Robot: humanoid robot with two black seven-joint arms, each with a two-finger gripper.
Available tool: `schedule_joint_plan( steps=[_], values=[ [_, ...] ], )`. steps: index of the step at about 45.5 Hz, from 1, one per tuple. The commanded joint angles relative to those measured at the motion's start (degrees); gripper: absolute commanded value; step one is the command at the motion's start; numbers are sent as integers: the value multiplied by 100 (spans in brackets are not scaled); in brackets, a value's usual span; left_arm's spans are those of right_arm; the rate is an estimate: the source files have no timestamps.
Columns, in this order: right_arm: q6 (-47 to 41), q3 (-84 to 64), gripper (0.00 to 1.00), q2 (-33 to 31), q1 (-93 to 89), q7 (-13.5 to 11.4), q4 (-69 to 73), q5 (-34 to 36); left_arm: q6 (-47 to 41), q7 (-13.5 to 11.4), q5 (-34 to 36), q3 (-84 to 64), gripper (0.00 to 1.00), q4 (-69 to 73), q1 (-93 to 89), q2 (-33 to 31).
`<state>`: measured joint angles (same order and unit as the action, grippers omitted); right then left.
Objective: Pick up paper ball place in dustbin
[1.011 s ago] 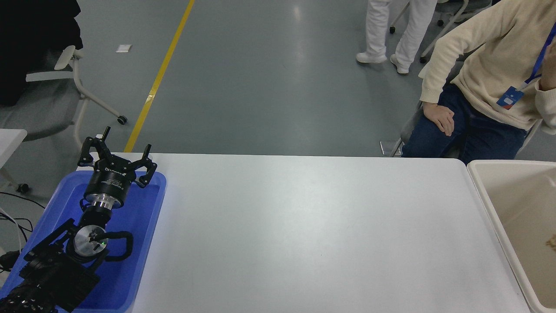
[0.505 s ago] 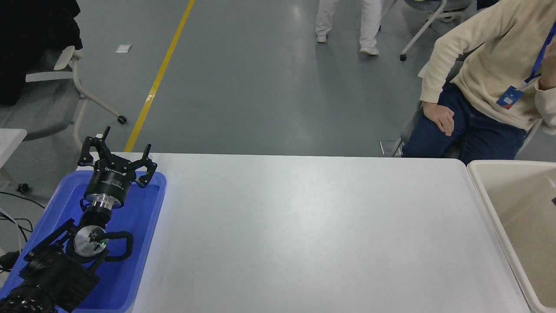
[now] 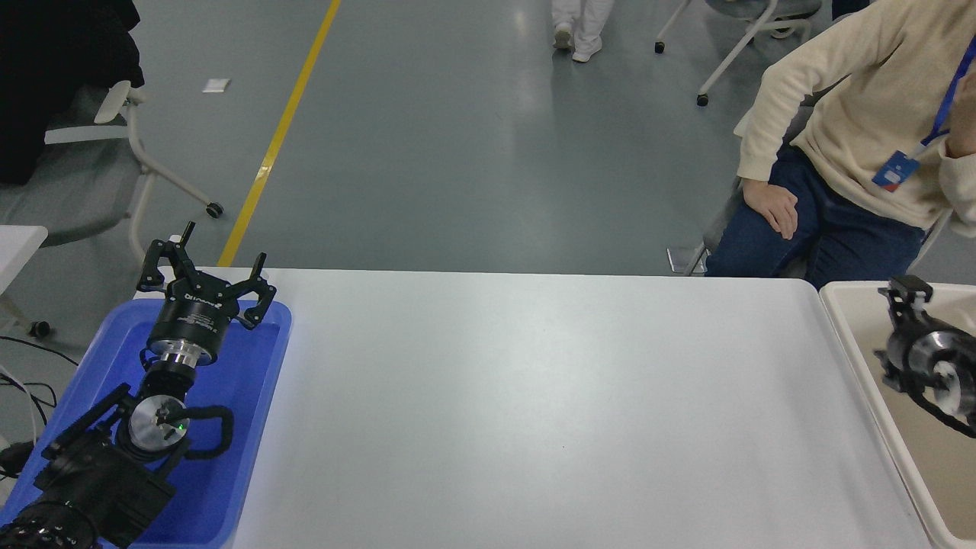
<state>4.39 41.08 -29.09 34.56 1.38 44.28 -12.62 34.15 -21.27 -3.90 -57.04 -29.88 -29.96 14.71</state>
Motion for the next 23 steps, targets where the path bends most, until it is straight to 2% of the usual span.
schedule_joint_plan(
  steps=[1,4,8,23],
  values=[
    [-219,656,100,983,-519,1609,511,14,4,1,3,0,100,-1,-1,-3],
    [-237,638,100,1300,-669,2137,502,5,4,1,3,0,100,-1,-1,-3],
    [-246,629,100,1502,-757,2595,502,5,4,1,-6,0,100,-1,-1,6],
    [-167,620,100,1485,-705,2596,441,-4,4,1,3,0,100,-1,-1,6]
  ],
)
